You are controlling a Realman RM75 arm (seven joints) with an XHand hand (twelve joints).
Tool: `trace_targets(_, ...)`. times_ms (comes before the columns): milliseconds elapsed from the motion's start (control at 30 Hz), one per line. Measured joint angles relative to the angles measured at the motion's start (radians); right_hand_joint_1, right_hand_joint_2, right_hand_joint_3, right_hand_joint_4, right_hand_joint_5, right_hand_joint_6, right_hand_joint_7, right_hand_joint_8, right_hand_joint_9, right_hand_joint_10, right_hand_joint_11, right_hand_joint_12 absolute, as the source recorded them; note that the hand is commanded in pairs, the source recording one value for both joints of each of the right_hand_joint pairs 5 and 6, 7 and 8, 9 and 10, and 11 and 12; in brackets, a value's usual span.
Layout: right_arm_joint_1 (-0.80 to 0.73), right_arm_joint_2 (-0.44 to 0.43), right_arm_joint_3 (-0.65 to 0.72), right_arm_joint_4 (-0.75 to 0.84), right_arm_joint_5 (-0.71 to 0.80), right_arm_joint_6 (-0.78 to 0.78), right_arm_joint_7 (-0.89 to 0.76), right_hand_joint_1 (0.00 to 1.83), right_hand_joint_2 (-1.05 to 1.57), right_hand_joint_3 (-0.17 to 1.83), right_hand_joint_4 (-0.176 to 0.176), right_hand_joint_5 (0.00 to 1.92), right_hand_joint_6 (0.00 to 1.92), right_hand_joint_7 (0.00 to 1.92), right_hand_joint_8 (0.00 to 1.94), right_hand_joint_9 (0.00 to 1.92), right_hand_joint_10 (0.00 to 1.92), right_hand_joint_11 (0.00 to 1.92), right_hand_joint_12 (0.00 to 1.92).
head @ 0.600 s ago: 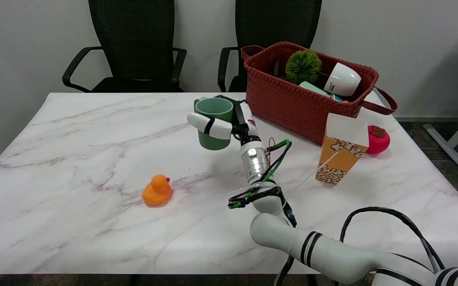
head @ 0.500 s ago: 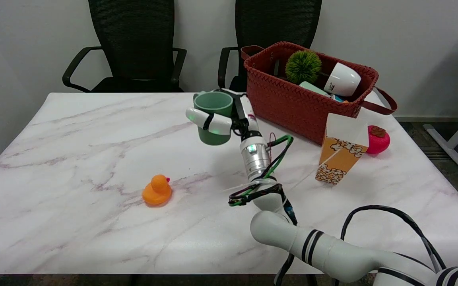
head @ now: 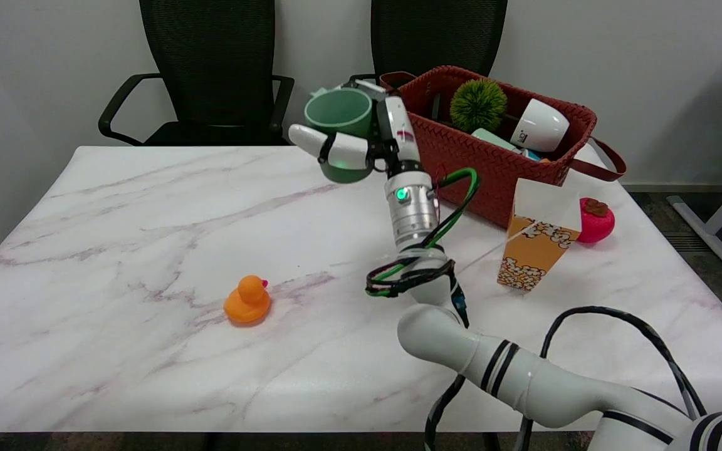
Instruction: Place the green mug into the brown storage basket.
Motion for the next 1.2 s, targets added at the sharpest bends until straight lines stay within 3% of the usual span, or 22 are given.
trace_targets(700,0.155,0.013,0.068,0.099,-0.011,-0.043,-0.333,1.22,0.49,0.66,0.0,1.03,1.03,1.44,1.44,1.34,1.34,1.04,1.04)
trace_targets(1200,0.243,0.099,0.16,0.122,0.078,-0.147,-0.626,1.26,0.27,0.78,0.0,0.91,0.91,1.39,1.39,1.29,1.29,0.96,0.96)
